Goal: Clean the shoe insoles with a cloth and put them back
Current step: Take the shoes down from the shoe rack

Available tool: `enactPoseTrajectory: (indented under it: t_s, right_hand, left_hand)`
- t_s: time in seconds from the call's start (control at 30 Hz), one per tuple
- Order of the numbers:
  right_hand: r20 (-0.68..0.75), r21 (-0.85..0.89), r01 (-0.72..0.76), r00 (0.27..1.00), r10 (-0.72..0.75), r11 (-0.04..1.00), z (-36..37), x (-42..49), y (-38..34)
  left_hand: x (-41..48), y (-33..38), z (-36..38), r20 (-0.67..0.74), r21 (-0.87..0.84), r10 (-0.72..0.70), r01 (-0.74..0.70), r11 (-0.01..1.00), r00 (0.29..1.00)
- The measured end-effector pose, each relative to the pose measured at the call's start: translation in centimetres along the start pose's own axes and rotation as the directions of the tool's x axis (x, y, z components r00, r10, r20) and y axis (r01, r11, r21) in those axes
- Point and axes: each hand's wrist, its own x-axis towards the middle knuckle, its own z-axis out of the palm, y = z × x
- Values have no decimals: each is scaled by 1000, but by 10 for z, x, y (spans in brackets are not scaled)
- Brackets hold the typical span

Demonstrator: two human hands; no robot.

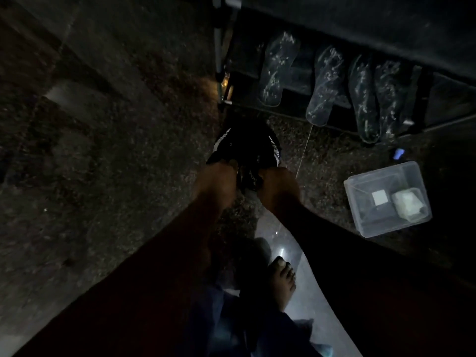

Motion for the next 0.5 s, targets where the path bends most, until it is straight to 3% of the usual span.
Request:
enactPoseTrajectory:
  t_s: [0.13,0.3,0.5]
  right_hand:
    - [-9,-57,56,998,-57,997,36,28,7]
    - [84,-61,27,996,-22,998,77,50,5]
    - [124,73,-21,992,12,997,97,53,11]
  left_hand:
    - [24,-11,29,8,-79,-105,105,991,994]
    - [44,-18,62,85,75,-26,19,997,996]
    - [50,-21,67,105,81,-16,8,997,994]
